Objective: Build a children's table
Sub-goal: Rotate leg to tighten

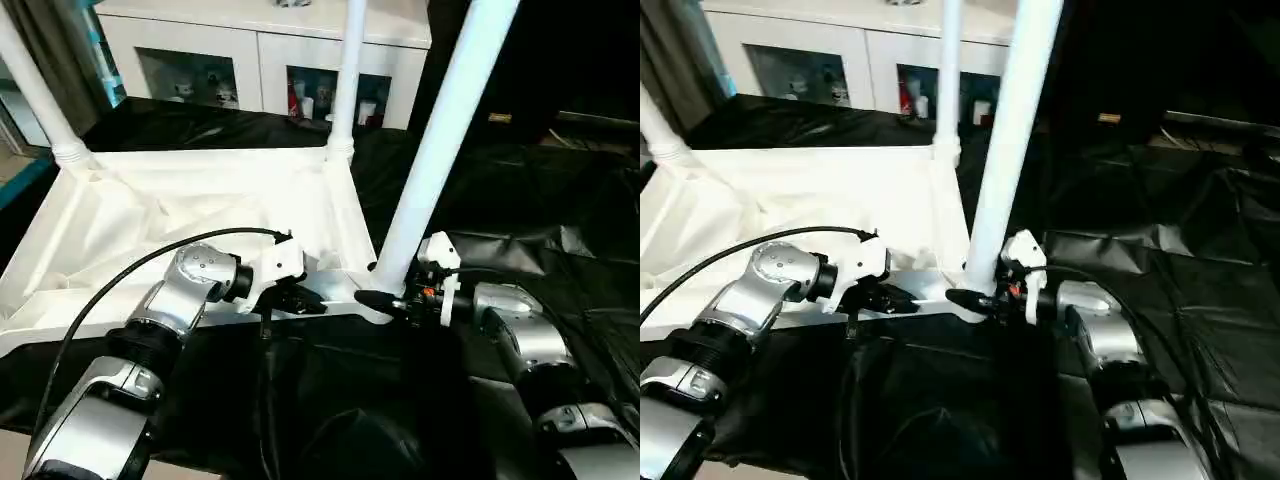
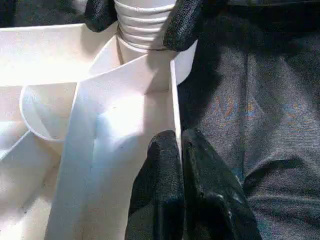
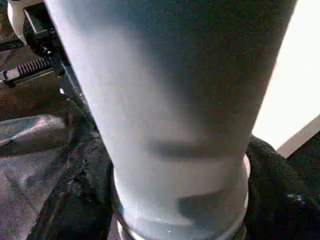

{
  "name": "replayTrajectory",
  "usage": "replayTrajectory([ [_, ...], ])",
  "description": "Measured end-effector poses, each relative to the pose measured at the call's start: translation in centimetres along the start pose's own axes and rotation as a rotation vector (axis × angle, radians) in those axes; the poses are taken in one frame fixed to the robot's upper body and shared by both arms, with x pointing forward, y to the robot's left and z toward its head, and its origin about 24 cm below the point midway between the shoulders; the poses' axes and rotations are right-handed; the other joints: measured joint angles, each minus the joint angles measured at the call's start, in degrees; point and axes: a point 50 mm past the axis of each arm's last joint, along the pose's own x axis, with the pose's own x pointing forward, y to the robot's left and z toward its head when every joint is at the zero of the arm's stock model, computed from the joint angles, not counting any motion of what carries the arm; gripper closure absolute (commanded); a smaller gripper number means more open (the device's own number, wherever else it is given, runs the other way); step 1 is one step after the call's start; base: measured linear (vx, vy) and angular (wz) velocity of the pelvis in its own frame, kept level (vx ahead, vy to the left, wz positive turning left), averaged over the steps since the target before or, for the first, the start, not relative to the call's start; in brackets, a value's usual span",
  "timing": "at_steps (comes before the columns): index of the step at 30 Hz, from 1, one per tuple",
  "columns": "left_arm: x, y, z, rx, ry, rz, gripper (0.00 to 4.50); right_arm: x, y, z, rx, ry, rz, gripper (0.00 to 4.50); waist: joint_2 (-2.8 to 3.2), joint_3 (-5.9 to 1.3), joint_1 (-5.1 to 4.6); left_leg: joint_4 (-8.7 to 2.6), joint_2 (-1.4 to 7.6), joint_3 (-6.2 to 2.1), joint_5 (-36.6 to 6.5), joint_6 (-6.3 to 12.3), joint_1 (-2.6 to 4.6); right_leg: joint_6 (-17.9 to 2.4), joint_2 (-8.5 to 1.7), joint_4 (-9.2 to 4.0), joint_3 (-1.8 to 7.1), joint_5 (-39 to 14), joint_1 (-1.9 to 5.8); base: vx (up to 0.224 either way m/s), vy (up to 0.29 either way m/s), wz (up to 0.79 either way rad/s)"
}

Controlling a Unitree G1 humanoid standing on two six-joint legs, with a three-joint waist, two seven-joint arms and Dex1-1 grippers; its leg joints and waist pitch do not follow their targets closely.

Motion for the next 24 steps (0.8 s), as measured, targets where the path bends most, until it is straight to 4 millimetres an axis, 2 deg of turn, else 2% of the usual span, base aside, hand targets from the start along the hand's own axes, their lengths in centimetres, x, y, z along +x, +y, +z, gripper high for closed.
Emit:
replayTrajectory([
  [2,0.1,0.2,0.0,-0.003,0.000,0.031,4.50,0.2,-0.1,-0.2,0.012,-0.013,-0.043,1.73,-0.01,-0.02,0.01,-0.01,0.00,0.00,0.01,-0.02,0.06,0.00,0.00,0.00,0.00,0.00,0.06,0.000,0.000,0.00],
  [4,0.6,0.8,0.2,-0.012,0.007,0.108,4.50,0.8,-0.7,-0.2,0.039,-0.044,-0.158,1.73,-0.02,-0.03,-0.17,-0.01,0.00,0.00,0.05,-0.25,0.28,-0.13,-0.01,0.02,0.01,0.11,0.23,0.000,0.000,0.00],
  [9,3.0,2.1,1.0,-0.087,0.017,0.273,4.50,1.8,-2.5,-0.1,0.139,-0.092,-0.482,1.74,0.05,0.08,-0.89,-0.20,-0.03,0.02,0.17,-0.56,0.86,-0.36,-0.01,-0.27,0.06,0.28,0.84,0.000,0.000,0.00],
  [14,6.0,3.0,2.8,-0.185,0.029,0.405,4.50,3.2,-3.9,0.7,0.250,-0.119,-0.819,1.74,0.14,0.13,-1.33,-0.38,-0.06,0.06,0.29,-0.59,0.80,-0.37,-0.02,-0.47,0.08,0.36,0.91,0.000,0.000,0.00],
  [18,7.3,3.1,3.7,-0.217,0.023,0.445,4.50,3.6,-4.3,1.2,0.282,-0.134,-0.949,1.74,0.14,0.12,-1.24,-0.43,-0.06,0.05,0.30,-0.57,0.75,-0.32,-0.02,-0.50,0.07,0.39,0.94,0.000,0.000,0.00],
  [24,7.5,3.3,3.9,-0.210,0.030,0.459,4.50,3.9,-4.5,1.4,0.283,-0.139,-0.988,1.74,0.14,0.11,-1.33,-0.48,-0.05,0.06,0.33,-0.46,0.63,-0.27,-0.02,-0.71,0.04,0.36,0.92,0.000,0.000,0.00],
])
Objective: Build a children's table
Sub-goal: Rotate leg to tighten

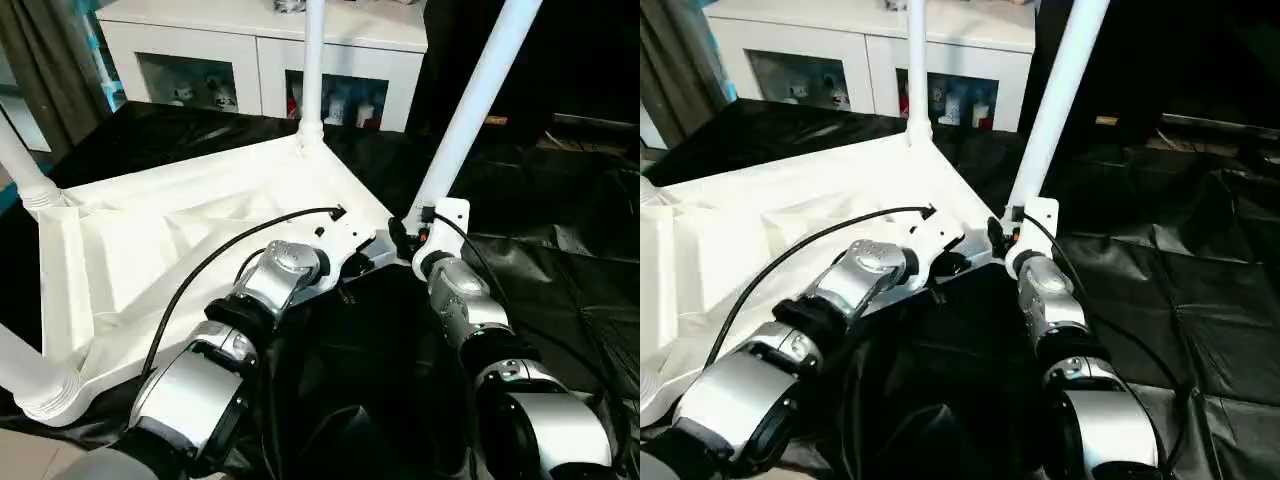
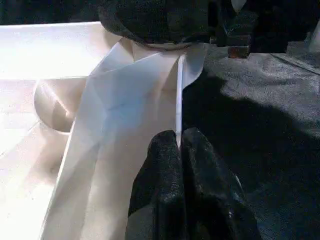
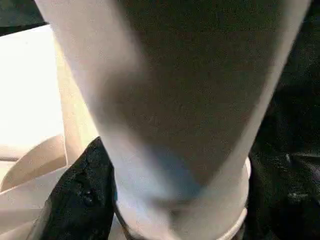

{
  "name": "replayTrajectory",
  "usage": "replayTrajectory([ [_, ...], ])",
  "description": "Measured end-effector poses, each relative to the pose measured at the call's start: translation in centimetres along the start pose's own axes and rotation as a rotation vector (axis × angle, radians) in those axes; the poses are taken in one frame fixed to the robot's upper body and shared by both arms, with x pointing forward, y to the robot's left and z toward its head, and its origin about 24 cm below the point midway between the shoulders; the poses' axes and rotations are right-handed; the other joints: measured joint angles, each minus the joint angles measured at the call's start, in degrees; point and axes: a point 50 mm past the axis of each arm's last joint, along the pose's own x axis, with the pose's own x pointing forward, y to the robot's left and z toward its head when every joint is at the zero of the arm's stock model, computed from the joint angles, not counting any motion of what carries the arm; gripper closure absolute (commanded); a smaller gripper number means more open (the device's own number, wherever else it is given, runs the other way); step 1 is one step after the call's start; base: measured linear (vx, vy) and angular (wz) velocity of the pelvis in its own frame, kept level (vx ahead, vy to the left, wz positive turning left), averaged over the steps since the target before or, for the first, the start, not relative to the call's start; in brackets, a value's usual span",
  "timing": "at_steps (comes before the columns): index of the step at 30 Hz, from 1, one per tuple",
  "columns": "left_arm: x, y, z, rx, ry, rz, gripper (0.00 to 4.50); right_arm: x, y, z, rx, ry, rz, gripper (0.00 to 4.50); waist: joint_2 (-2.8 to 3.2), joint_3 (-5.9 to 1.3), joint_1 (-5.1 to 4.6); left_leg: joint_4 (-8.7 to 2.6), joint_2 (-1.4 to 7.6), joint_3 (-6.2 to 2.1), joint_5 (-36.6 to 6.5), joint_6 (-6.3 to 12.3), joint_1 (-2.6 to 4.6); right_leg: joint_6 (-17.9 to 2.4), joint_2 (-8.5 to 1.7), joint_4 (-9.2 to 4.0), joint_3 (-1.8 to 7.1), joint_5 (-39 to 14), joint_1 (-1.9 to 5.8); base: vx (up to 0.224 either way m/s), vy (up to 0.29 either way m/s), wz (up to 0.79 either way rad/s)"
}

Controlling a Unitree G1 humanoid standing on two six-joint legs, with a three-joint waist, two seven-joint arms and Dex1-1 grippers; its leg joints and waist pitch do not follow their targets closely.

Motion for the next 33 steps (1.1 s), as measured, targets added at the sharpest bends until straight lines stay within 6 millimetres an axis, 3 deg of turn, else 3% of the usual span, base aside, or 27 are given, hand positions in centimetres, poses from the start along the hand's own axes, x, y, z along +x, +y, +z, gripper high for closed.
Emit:
replayTrajectory([
  [5,0.0,0.0,-0.1,0.006,-0.006,0.000,4.50,0.0,0.0,-0.1,0.001,-0.010,-0.001,1.74,0.00,0.00,0.00,-0.05,0.00,0.00,0.00,0.00,0.03,0.00,0.00,-0.02,-0.01,0.00,0.01,0.000,0.000,0.00],
  [6,0.0,0.0,-0.1,0.007,-0.007,0.000,4.50,0.0,0.0,-0.1,0.001,-0.011,0.000,1.18,0.00,0.00,0.00,-0.07,0.00,0.00,0.00,0.00,0.03,0.00,0.00,-0.03,-0.01,0.00,0.01,0.000,0.000,0.00],
  [7,0.0,0.0,-0.1,0.008,-0.008,0.000,4.50,0.0,0.1,-0.1,0.001,-0.013,0.003,1.04,0.01,0.00,-0.01,-0.08,0.00,0.00,0.00,-0.01,0.03,0.00,0.00,-0.03,-0.01,0.00,0.01,0.000,0.000,0.00],
  [11,-0.9,1.4,-0.6,0.022,-0.006,0.063,4.50,0.0,1.8,-0.6,0.028,-0.021,0.102,0.68,0.07,0.08,-1.53,-0.13,0.01,-0.06,0.00,-0.02,-0.11,0.16,0.03,-0.16,-0.04,0.22,-0.07,0.000,0.000,0.00],
  [14,-1.1,1.6,-0.6,0.031,-0.012,0.066,4.50,-0.1,2.0,-0.5,0.033,-0.026,0.132,0.49,0.10,0.09,-1.70,-0.20,0.03,-0.07,0.00,-0.02,0.00,0.16,0.03,-0.24,-0.08,0.22,-0.13,0.000,0.000,0.00],
  [15,-1.1,1.6,-0.6,0.033,-0.012,0.063,4.50,-0.1,2.0,-0.5,0.032,-0.027,0.135,0.24,0.10,0.09,-1.71,-0.23,0.03,-0.05,0.00,-0.02,-0.01,0.16,0.03,-0.29,-0.08,0.22,-0.14,0.000,0.000,0.00],
  [19,-1.9,1.9,-1.1,0.074,-0.026,0.033,4.50,-0.4,1.7,-0.5,-0.027,-0.028,0.240,0.17,0.13,0.08,-2.01,-0.39,0.03,0.02,0.12,0.20,-0.03,0.16,0.03,-0.32,-0.06,0.22,-0.22,0.000,0.000,0.00],
  [26,-3.6,2.0,-2.0,0.152,-0.053,-0.093,4.50,-1.4,0.1,-0.5,-0.116,-0.008,0.356,0.17,0.30,0.10,-1.42,-0.51,0.05,0.06,0.19,0.29,-0.14,0.15,0.06,-0.36,-0.07,0.20,-0.37,0.000,0.000,0.00],
  [29,-4.5,1.5,-2.5,0.200,-0.071,-0.196,4.50,-2.6,-1.1,-0.8,-0.168,0.016,0.425,0.17,0.59,0.11,-0.21,-0.50,0.04,0.16,0.15,0.36,-0.19,0.15,0.03,-0.46,-0.04,0.20,-0.38,0.000,0.000,0.00],
  [33,-5.3,1.2,-3.0,0.231,-0.081,-0.279,4.50,-3.8,-1.5,-0.7,-0.221,0.050,0.564,0.17,0.70,0.09,0.50,-0.48,0.05,0.18,0.15,0.35,-0.29,0.15,0.03,-0.37,-0.04,0.20,-0.50,0.000,0.000,0.00],
])
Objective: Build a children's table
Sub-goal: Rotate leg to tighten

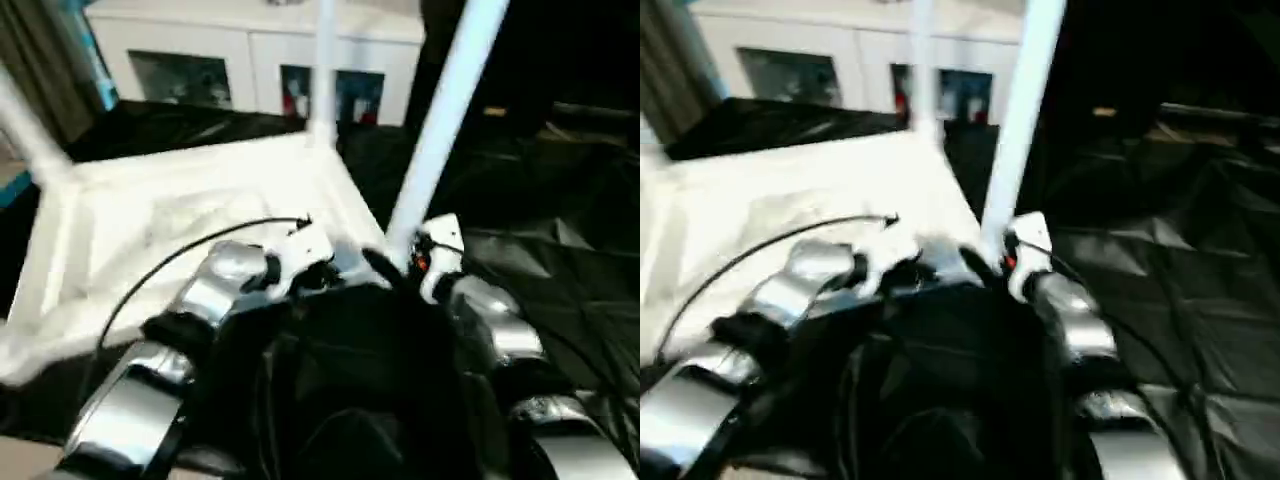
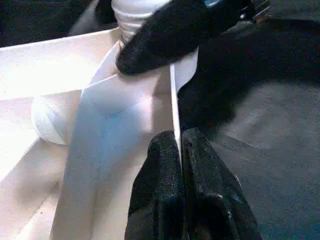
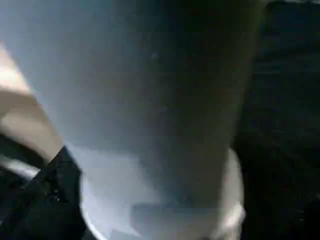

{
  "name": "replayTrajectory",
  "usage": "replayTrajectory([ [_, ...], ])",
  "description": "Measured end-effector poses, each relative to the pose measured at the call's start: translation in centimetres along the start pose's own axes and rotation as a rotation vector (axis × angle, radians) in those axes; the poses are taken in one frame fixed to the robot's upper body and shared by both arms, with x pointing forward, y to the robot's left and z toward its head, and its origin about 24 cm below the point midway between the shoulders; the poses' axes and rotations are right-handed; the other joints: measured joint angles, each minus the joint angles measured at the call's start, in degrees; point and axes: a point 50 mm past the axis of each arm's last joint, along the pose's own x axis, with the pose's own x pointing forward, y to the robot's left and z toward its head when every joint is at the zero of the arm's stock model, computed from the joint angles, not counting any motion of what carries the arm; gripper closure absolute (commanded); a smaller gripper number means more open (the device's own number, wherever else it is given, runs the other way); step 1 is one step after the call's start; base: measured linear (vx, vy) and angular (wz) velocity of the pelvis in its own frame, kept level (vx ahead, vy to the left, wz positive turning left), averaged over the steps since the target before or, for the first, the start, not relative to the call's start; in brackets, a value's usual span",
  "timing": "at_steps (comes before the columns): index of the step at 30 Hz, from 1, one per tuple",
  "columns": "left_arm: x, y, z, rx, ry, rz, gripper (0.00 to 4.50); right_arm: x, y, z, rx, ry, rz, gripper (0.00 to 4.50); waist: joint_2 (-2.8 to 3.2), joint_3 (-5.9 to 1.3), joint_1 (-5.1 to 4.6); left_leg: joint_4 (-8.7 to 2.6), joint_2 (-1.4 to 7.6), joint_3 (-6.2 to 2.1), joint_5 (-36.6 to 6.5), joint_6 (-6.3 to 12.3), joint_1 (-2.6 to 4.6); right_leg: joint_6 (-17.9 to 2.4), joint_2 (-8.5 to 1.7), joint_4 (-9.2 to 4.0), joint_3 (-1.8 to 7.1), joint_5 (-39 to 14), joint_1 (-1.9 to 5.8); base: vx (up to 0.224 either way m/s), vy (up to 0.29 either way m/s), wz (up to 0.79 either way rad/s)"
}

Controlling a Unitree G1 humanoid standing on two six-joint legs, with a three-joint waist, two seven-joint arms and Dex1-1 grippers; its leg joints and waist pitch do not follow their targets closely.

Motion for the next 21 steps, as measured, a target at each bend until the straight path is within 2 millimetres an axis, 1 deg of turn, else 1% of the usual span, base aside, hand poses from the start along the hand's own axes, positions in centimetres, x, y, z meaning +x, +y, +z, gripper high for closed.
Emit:
replayTrajectory([
  [1,0.0,-0.1,0.0,0.002,-0.002,-0.010,4.50,-0.4,0.0,-0.1,-0.014,0.012,0.027,0.17,0.02,-0.01,0.11,0.01,0.00,0.00,0.00,0.00,0.00,0.00,0.00,0.00,0.00,0.00,0.00,0.000,0.000,0.00],
  [2,-0.2,-0.5,-0.1,0.009,-0.008,-0.045,4.50,-1.3,0.3,-0.3,-0.051,0.039,0.104,0.17,0.08,-0.01,0.40,0.00,0.00,0.01,0.00,0.00,-0.02,0.01,-0.01,-0.03,0.00,0.00,0.00,0.000,0.000,0.00],
  [3,-0.4,-0.7,-0.2,0.011,-0.011,-0.064,4.50,-1.9,0.3,-0.3,-0.055,0.051,0.134,0.17,0.13,-0.03,0.55,0.00,0.00,0.01,0.00,0.00,-0.02,0.02,-0.01,-0.02,0.00,-0.01,0.00,0.000,0.000,0.00],
  [8,-1.1,-1.4,-0.6,0.011,-0.021,-0.133,4.50,-3.8,0.5,-0.3,-0.051,0.096,0.254,0.17,0.18,-0.05,0.77,0.00,0.02,0.01,0.00,-0.04,0.03,0.03,0.00,0.07,0.00,-0.02,-0.01,0.000,0.000,0.00],
  [13,-1.5,-1.6,-0.7,0.002,-0.022,-0.154,4.50,-4.2,0.7,-0.2,-0.032,0.104,0.290,0.17,0.20,-0.06,0.72,0.00,0.02,0.01,0.00,-0.08,0.02,0.04,0.00,0.10,0.01,-0.02,-0.05,0.000,0.000,0.00],
  [14,-1.6,-1.7,-0.7,0.000,-0.022,-0.155,4.50,-4.2,0.8,-0.2,-0.028,0.106,0.295,0.44,0.20,-0.06,0.71,0.00,0.02,0.01,0.00,-0.08,0.00,0.04,0.00,0.10,0.01,-0.02,-0.07,0.000,0.000,0.00],
  [16,-1.7,-1.7,-0.7,-0.001,-0.022,-0.158,4.50,-4.2,0.9,-0.1,-0.024,0.112,0.299,0.52,0.20,-0.06,0.71,0.00,0.02,0.01,0.02,-0.05,-0.04,0.06,0.00,0.08,0.02,-0.03,-0.11,0.000,0.000,0.00],
  [17,-1.7,-1.8,-0.7,-0.001,-0.023,-0.158,4.50,-4.2,0.9,-0.1,-0.024,0.113,0.300,0.63,0.20,-0.06,0.71,0.01,0.02,0.02,0.01,-0.05,-0.10,0.07,0.00,0.08,0.02,-0.04,-0.16,0.000,0.000,0.00],
  [18,-1.8,-1.7,-0.7,-0.001,-0.022,-0.156,4.50,-4.2,1.0,0.0,-0.026,0.114,0.303,0.63,0.20,-0.06,0.71,0.01,0.02,0.02,0.02,-0.05,-0.16,0.07,0.01,0.09,0.01,-0.04,-0.21,0.000,0.000,0.00],
  [21,-1.8,-1.7,-0.7,0.002,-0.023,-0.155,4.50,-4.1,1.1,0.2,-0.024,0.115,0.307,0.90,0.20,-0.07,0.72,0.07,0.02,0.01,0.03,-0.04,-0.35,0.07,0.00,0.18,0.01,-0.03,-0.41,0.000,0.000,0.00],
])
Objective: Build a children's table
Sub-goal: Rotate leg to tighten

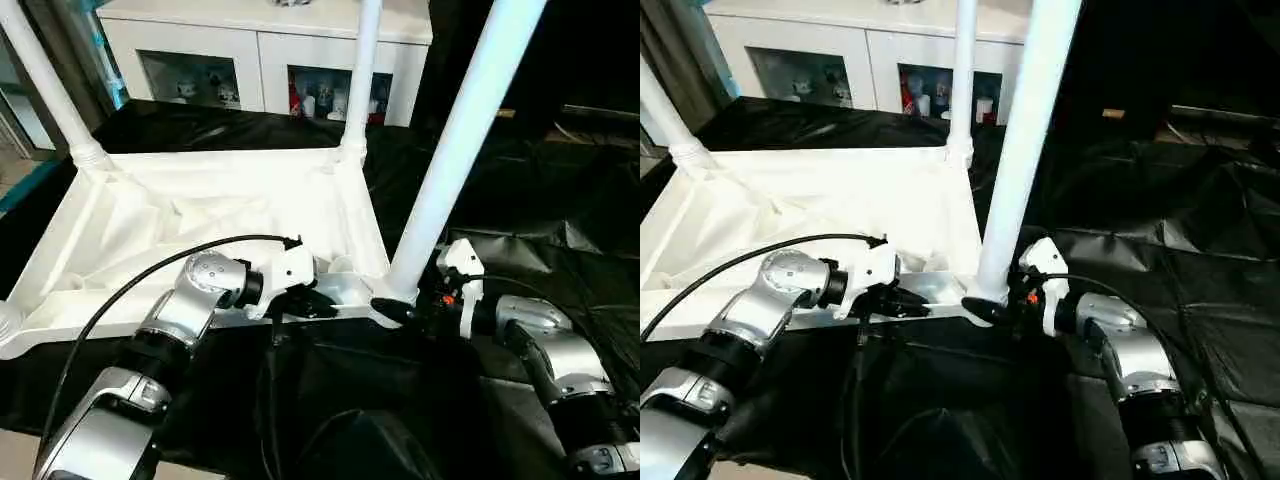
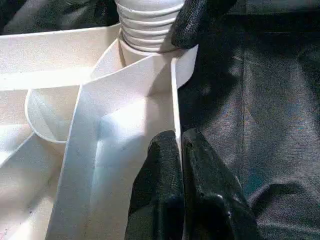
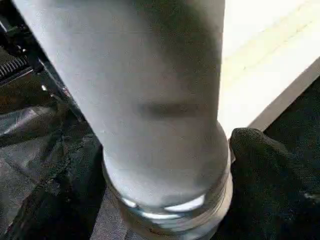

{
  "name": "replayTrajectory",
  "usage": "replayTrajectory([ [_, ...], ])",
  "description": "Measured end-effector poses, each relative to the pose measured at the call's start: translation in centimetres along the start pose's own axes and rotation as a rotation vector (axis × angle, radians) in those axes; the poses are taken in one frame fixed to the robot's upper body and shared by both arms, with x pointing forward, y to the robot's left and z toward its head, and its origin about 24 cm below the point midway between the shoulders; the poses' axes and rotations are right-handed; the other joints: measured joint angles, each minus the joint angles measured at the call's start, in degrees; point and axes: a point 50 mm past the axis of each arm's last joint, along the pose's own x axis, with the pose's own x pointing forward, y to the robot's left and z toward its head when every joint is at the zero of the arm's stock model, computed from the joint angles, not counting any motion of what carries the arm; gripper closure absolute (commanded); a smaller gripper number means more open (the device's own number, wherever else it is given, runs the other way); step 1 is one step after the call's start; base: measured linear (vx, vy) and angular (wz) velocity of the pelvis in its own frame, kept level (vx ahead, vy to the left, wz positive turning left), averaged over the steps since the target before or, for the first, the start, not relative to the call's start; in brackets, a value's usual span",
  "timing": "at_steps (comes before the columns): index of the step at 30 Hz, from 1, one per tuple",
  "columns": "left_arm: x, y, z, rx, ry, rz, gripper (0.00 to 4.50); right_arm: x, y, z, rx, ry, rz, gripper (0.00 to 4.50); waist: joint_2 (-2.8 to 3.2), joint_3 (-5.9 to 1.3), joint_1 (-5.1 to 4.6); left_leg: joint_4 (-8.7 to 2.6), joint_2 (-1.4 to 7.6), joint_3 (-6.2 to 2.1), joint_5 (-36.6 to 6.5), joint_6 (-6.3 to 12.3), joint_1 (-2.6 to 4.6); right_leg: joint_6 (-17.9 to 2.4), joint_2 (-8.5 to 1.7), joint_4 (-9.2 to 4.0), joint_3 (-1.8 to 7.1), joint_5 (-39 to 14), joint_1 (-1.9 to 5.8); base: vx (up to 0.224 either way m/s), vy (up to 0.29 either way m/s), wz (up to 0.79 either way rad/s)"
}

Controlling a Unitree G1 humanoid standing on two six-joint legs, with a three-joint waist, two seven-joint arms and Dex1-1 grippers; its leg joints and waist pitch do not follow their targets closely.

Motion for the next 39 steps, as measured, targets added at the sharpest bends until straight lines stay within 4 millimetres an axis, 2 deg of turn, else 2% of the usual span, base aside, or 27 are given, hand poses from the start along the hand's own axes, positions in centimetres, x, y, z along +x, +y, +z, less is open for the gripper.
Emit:
replayTrajectory([
  [3,0.0,0.0,0.0,-0.003,0.001,0.002,4.50,0.1,0.1,0.1,0.006,-0.012,0.017,0.96,0.00,0.00,-0.07,0.05,0.01,0.00,0.00,0.00,0.00,0.00,0.00,0.04,0.00,0.00,0.00,0.000,0.000,0.00],
  [5,0.1,-0.1,0.0,-0.001,0.000,-0.006,4.50,0.2,0.3,0.1,0.009,-0.017,0.026,1.26,0.01,-0.01,-0.01,0.06,0.01,0.00,0.00,0.00,-0.01,0.00,0.00,0.04,0.00,0.00,0.00,0.000,0.000,0.00],
  [8,0.1,-0.1,0.1,0.000,0.000,-0.016,4.50,0.3,0.4,0.2,0.011,-0.017,0.031,1.44,0.01,-0.01,0.10,0.07,0.01,-0.01,0.01,0.01,-0.02,0.00,0.00,0.05,-0.01,0.00,0.00,0.000,0.000,0.00],
  [13,0.1,0.0,0.0,-0.010,0.004,0.009,4.50,0.8,0.6,0.0,0.037,-0.044,0.002,1.60,0.00,-0.01,0.04,0.21,0.02,-0.01,0.01,0.01,-0.02,0.00,-0.01,0.19,0.00,0.00,0.00,0.000,0.000,0.00],
  [16,0.9,0.6,0.0,-0.031,0.011,0.081,4.50,1.5,0.0,-0.4,0.088,-0.093,-0.122,1.62,-0.04,-0.03,-0.11,0.45,0.01,-0.02,0.07,0.08,0.09,-0.01,-0.05,0.46,0.05,0.01,0.07,0.000,0.000,0.00],
  [19,2.2,1.5,0.4,-0.072,0.014,0.183,4.50,2.7,-1.1,-0.2,0.144,-0.138,-0.301,1.62,-0.28,-0.03,-0.57,0.46,-0.02,-0.02,0.08,-0.27,0.22,0.00,-0.07,0.45,0.10,0.11,0.20,-0.034,0.001,0.01],
  [22,3.8,2.2,1.0,-0.126,0.025,0.274,4.50,4.0,-2.1,0.2,0.195,-0.166,-0.496,1.63,-0.29,-0.03,-1.16,0.47,-0.10,-0.02,0.17,-0.35,0.34,0.05,-0.12,0.38,0.18,0.28,0.31,0.000,0.000,0.00],
  [24,5.1,2.5,1.6,-0.160,0.032,0.332,4.50,4.6,-2.7,0.5,0.224,-0.166,-0.623,1.63,-0.28,-0.04,-1.23,0.46,-0.13,-0.01,0.18,-0.34,0.35,0.03,-0.15,0.35,0.19,0.36,0.37,0.000,0.000,0.00],
  [28,6.2,2.8,2.2,-0.183,0.037,0.376,4.50,5.0,-3.2,0.9,0.219,-0.162,-0.717,1.63,-0.23,-0.07,-1.20,0.43,-0.14,-0.03,0.18,-0.34,0.39,0.07,-0.16,0.34,0.17,0.44,0.49,0.000,0.000,0.00],
  [29,6.4,2.8,2.3,-0.187,0.033,0.377,4.50,5.3,-3.3,1.0,0.211,-0.164,-0.723,1.30,-0.22,-0.08,-1.26,0.42,-0.13,-0.03,0.18,-0.34,0.41,0.08,-0.16,0.36,0.17,0.45,0.49,0.000,0.000,0.00],
  [31,6.4,2.9,2.3,-0.187,0.030,0.381,4.50,5.4,-3.4,1.1,0.206,-0.170,-0.722,1.30,-0.18,-0.09,-1.28,0.36,-0.13,-0.04,0.18,-0.33,0.39,0.08,-0.16,0.35,0.14,0.45,0.48,0.000,0.000,0.00],
  [32,6.4,2.9,2.3,-0.181,0.030,0.382,4.50,5.4,-3.4,1.1,0.202,-0.174,-0.718,0.94,-0.18,-0.10,-1.28,0.36,-0.12,-0.05,0.19,-0.33,0.39,0.09,-0.15,0.35,0.13,0.44,0.48,0.000,0.000,0.00],
  [39,4.9,3.2,1.7,-0.129,0.029,0.365,4.50,5.3,-3.0,0.9,0.161,-0.177,-0.588,0.63,-0.18,-0.09,-1.67,0.29,-0.08,-0.05,0.29,-0.16,0.27,0.10,-0.09,0.34,0.13,0.44,0.27,0.000,0.000,0.00],
])
